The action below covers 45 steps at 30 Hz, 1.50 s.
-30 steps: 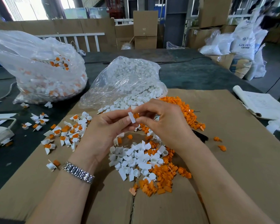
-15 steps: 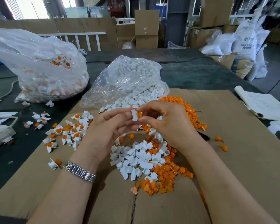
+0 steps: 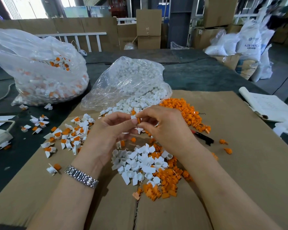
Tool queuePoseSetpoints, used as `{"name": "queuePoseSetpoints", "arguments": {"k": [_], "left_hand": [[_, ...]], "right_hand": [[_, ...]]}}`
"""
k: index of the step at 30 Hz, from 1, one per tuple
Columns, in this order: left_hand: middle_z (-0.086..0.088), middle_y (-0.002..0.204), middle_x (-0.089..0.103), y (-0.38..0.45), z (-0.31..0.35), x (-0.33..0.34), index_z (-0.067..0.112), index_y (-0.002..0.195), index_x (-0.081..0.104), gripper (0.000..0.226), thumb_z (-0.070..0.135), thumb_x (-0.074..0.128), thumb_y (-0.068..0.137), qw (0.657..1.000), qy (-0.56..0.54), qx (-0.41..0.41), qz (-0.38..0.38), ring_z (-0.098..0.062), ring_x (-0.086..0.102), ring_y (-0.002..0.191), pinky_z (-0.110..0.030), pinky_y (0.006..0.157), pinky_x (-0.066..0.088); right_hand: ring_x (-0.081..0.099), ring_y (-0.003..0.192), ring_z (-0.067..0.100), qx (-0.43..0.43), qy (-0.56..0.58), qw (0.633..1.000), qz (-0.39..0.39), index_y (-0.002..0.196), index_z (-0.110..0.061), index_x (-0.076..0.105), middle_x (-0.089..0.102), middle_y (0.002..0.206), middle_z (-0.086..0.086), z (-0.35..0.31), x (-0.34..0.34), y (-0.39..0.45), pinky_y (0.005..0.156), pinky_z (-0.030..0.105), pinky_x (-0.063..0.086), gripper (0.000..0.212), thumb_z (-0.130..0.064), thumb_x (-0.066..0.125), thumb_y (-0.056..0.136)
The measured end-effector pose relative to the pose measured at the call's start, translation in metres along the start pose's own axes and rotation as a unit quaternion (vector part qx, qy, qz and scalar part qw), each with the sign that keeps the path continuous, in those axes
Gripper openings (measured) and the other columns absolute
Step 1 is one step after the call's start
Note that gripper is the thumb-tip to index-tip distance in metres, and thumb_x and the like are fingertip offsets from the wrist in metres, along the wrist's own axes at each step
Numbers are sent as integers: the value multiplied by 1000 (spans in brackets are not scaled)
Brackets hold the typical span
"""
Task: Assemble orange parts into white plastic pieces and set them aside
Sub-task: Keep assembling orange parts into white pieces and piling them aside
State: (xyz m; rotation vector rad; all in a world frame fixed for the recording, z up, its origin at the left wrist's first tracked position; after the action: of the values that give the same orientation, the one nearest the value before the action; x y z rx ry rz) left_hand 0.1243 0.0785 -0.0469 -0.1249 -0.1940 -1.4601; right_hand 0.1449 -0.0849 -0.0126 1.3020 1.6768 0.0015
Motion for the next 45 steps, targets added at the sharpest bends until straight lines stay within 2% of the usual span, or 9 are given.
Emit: {"name": "queuePoseSetpoints", "arguments": {"k": [7, 10, 13, 19, 22, 27, 32, 36, 45], "left_hand": [[-12, 81, 76, 1, -2, -1, 16, 72, 81, 14, 14, 86, 60, 998, -36, -32, 31, -21, 73, 68, -21, 56, 56], [-14, 87, 76, 2, -3, -3, 12, 80, 79, 19, 13, 85, 63, 997, -52, -43, 43, -21, 74, 71, -21, 57, 57], [-14, 87, 76, 2, -3, -4, 9, 87, 76, 25, 12, 85, 64, 996, -56, -47, 45, -21, 73, 70, -21, 57, 57], [-15, 88, 77, 3, -4, -5, 9, 84, 77, 21, 12, 85, 64, 995, -66, -49, 52, -19, 74, 69, -20, 56, 58], [-13, 86, 77, 3, -3, -4, 14, 76, 80, 10, 11, 84, 67, 995, -75, -45, 54, -19, 74, 70, -19, 56, 57], [-9, 85, 76, 1, -1, -2, 8, 93, 72, 26, 15, 82, 70, 995, -84, -28, 49, -18, 73, 72, -20, 57, 56], [-8, 85, 75, 1, 1, -2, 8, 98, 68, 32, 16, 83, 71, 993, -110, -6, 46, -17, 72, 73, -20, 58, 55], [-8, 87, 74, 1, 2, -1, 7, 99, 68, 23, 11, 79, 80, 994, -103, 10, 39, -18, 71, 75, -21, 60, 55], [-9, 85, 72, 0, 3, 1, 8, 94, 67, 13, 4, 75, 85, 994, -93, 31, 49, -20, 69, 71, -21, 59, 54]], "right_hand": [[60, 95, 8, 92, -87, 992, -26, 118, -22, 65, 62, 110, -4, 18, -8, 1, 88, 32, 53, 31, -34, 72, 90], [54, 113, 24, 255, -268, 926, -78, 121, -17, 54, 53, 124, 6, 48, -20, -7, 96, 48, 48, 49, -54, 63, 90], [52, 111, 32, 323, -280, 890, -159, 113, -12, 52, 53, 117, 11, 58, -18, -15, 96, 56, 46, 54, -58, 63, 88], [54, 98, 30, 313, -273, 898, -149, 88, -16, 51, 55, 97, 7, 51, -15, -14, 98, 55, 41, 36, -50, 65, 87], [54, 96, 29, 306, -260, 906, -132, 94, -16, 56, 57, 99, 10, 53, -19, -11, 94, 49, 43, 38, -54, 56, 91], [48, 53, 16, 263, -54, 955, -126, 83, -11, 59, 56, 68, 5, 34, -32, -7, 52, 31, 39, 30, -35, 52, 99], [75, 76, 22, 282, 117, 922, -238, 105, -4, 63, 75, 85, 16, 12, -27, -13, 74, 33, 60, 32, -34, 50, 104], [73, 78, 20, 253, 80, 924, -275, 96, -4, 66, 76, 84, 9, 3, -21, -11, 71, 27, 57, 38, -37, 49, 104], [70, 71, 16, 214, 32, 933, -287, 99, -2, 62, 75, 80, 9, -9, -15, -7, 77, 41, 56, 45, -44, 47, 103]]}}
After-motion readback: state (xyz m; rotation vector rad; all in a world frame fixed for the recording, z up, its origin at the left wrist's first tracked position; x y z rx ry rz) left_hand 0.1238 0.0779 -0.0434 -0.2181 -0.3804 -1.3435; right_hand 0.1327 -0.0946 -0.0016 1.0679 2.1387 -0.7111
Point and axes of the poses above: each hand's wrist, its own y-axis towards the middle knuckle, its own x-axis out of the palm, z = x × y, the point moved 4 cm from there along y, towards the middle knuckle
